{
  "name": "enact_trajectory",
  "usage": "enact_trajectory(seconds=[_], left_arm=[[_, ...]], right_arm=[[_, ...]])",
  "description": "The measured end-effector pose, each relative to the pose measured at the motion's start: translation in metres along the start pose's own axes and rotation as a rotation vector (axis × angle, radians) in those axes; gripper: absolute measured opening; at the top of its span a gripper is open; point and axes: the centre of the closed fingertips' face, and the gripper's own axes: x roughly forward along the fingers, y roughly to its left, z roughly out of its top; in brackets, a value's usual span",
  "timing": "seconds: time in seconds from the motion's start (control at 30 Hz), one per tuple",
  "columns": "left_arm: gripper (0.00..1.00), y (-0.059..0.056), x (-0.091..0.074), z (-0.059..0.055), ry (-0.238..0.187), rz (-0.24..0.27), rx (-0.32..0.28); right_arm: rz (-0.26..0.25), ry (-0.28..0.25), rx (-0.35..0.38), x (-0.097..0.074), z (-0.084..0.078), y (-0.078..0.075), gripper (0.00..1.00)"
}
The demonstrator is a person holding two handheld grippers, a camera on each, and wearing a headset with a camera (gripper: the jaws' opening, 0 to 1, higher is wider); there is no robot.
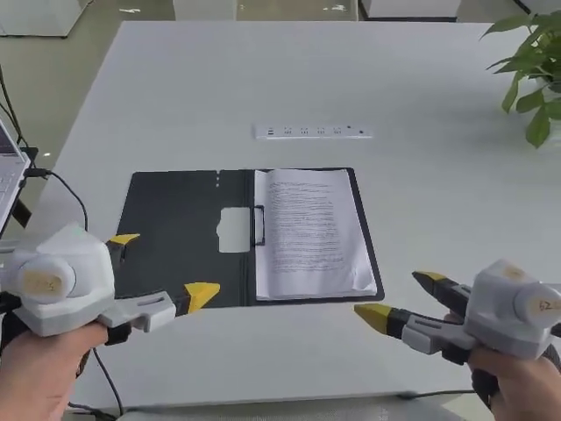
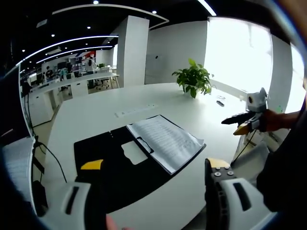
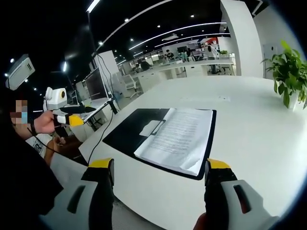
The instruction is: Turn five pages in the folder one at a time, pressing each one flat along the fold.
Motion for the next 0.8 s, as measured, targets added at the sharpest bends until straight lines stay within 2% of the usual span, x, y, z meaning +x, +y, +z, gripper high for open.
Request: enact_trajectory(seconds=[0.13, 0.33, 0.57, 0.8], left_arm=[[0.84, -0.008, 0.012, 0.003, 0.011, -0.032, 0.021], [0.84, -0.025, 0.032, 0.004, 0.034, -0.088, 0.053], [0.84, -0.051, 0.058, 0.008, 0.049, -0.168, 0.085], [0.84, -0.072, 0.082, 0.011, 0.071, -0.233, 0.121]], right_arm=[[-0.009, 0.003, 0.004, -0.004, -0.005, -0.004, 0.76], [-0.023, 0.007, 0.023, -0.010, -0.011, -0.009, 0.76], [-0.035, 0.011, 0.030, -0.011, -0.013, -0.014, 0.76], [-0.039, 0.013, 0.040, -0.010, -0.013, -0.017, 0.76]])
